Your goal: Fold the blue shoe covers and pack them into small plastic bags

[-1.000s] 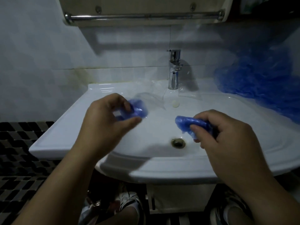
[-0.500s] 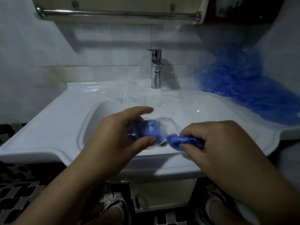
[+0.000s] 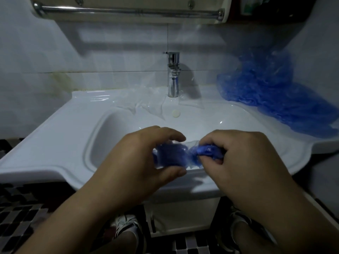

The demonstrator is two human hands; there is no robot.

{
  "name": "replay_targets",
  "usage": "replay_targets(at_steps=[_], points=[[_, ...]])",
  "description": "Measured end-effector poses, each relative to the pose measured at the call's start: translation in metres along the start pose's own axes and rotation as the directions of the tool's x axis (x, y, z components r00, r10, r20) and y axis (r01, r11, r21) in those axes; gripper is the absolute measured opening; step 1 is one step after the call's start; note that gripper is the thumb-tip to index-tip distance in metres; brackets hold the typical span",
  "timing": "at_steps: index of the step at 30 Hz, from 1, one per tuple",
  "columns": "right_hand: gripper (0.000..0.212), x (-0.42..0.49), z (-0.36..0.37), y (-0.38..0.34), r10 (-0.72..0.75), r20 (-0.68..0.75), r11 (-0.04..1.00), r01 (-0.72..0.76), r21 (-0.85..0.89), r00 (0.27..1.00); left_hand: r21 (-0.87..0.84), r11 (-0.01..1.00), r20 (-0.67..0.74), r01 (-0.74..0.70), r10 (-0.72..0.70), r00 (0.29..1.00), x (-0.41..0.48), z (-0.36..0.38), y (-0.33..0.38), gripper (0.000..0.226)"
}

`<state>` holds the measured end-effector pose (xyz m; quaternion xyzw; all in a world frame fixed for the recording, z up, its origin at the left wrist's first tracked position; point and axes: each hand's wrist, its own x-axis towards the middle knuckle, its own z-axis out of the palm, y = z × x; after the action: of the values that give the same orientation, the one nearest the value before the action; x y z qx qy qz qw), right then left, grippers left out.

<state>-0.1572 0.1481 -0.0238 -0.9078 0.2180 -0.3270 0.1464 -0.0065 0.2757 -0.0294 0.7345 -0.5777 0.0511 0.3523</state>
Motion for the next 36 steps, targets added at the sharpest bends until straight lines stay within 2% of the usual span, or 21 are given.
replay_targets(at_steps=[3,5,9,12,17,25,29,31,34,36], points=[[0.019,0.001,-0.001,0.001,0.097,0.003,0.995,-0.097,-0.035,0.995,-0.031,1.000,-0.021,-0.003,0.003,1.000,0.001,0.002,0.002,0.034],[0.023,0.000,-0.001,0.001,0.099,-0.015,0.995,-0.099,-0.010,0.995,-0.061,0.998,-0.028,-0.001,-0.001,1.000,0.001,0.002,0.002,0.030],[0.011,0.000,-0.004,-0.004,0.115,-0.017,0.937,-0.102,0.335,0.993,-0.088,0.996,-0.025,-0.022,0.020,0.999,0.000,0.001,0.003,0.029],[0.015,-0.001,-0.007,-0.005,0.071,0.021,0.875,-0.073,0.478,0.997,-0.102,0.995,-0.016,-0.010,0.008,1.000,0.001,0.001,0.005,0.030],[0.012,-0.001,-0.003,-0.004,0.074,0.005,0.905,-0.069,0.419,0.997,-0.218,0.976,-0.035,-0.020,0.013,0.999,0.001,0.002,0.006,0.015],[0.013,0.001,-0.005,-0.007,0.173,-0.017,0.856,-0.142,0.497,0.985,-0.209,0.973,-0.099,-0.103,0.084,0.992,0.001,0.001,0.016,0.022],[0.002,0.001,0.003,-0.008,0.147,0.005,0.902,-0.136,0.410,0.989,-0.281,0.952,-0.108,-0.123,0.095,0.990,0.002,0.004,0.019,0.019],[0.009,0.000,0.005,-0.006,0.105,0.061,0.924,-0.120,0.363,0.993,-0.324,0.940,-0.114,-0.110,0.077,0.990,0.002,0.005,0.018,0.018],[0.021,-0.001,0.001,-0.005,0.034,0.206,0.891,-0.123,0.437,0.978,-0.412,0.909,-0.167,-0.057,-0.015,0.986,0.003,0.003,0.012,0.016],[0.035,-0.003,0.000,-0.001,0.027,0.157,0.909,-0.090,0.406,0.987,-0.506,0.862,-0.195,-0.018,-0.093,0.976,0.005,0.001,0.011,0.014]])
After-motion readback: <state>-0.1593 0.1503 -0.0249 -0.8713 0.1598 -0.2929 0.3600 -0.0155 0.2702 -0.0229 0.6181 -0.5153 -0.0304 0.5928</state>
